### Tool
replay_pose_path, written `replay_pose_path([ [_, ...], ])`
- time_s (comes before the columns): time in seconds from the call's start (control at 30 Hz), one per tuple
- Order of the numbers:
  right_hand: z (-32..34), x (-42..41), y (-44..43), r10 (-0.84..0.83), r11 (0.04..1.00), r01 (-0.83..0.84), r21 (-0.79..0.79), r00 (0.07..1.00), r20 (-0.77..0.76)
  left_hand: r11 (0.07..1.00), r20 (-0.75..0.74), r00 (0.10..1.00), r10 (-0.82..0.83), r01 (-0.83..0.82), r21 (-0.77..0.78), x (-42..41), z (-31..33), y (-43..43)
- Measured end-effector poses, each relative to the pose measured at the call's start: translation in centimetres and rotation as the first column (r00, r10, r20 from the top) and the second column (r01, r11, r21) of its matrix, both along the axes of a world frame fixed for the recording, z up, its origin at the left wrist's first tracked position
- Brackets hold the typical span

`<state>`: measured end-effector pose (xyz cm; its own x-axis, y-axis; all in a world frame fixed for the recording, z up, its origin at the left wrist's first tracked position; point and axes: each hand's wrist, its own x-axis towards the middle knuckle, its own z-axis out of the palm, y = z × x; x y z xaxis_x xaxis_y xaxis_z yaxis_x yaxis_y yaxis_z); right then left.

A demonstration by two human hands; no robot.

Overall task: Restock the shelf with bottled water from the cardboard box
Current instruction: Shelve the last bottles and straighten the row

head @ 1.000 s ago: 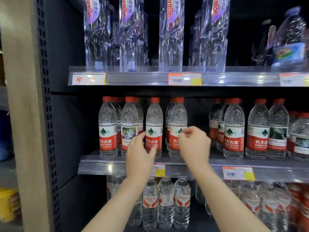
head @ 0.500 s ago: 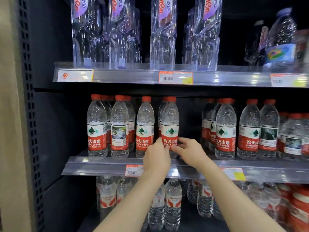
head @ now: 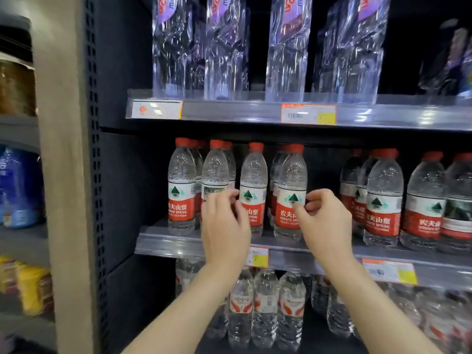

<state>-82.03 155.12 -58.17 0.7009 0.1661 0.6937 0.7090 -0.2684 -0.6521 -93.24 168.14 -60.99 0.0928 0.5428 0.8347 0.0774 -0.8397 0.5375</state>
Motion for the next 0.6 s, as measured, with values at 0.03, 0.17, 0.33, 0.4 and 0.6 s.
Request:
replay_pose_path([
  [0.03,0.0,-1.4,1.1,0.032,0.998,-0.033,0.05,0.999,0.026,0.998,0.041,0.998,0.054,-0.052,-0.045,-0.9,0.0,1.2],
  [0.17,-0.4,-6.5,6.8,0.244,0.967,-0.242,-0.082,0.97,0.008,0.976,0.01,0.998,0.065,-0.061,-0.208,-2.8,-0.4,4.1],
  [0.33,-0.6,-9.2,11.2,0.347,0.916,-0.362,-0.176,0.932,-0.109,0.957,-0.069,0.994,-0.079,0.056,-0.284,-2.9,-0.4,5.1],
  [0.4,-0.4,-9.1,11.8,0.368,0.914,-0.388,-0.119,0.916,-0.161,0.946,-0.071,0.986,-0.151,0.123,-0.3,-2.7,-0.2,5.3],
  [0.6,-0.4,-8.9,12.0,0.397,0.896,-0.438,-0.073,0.864,-0.309,0.972,-0.219,0.969,-0.112,0.061,-0.227,-2.6,-0.7,6.8],
])
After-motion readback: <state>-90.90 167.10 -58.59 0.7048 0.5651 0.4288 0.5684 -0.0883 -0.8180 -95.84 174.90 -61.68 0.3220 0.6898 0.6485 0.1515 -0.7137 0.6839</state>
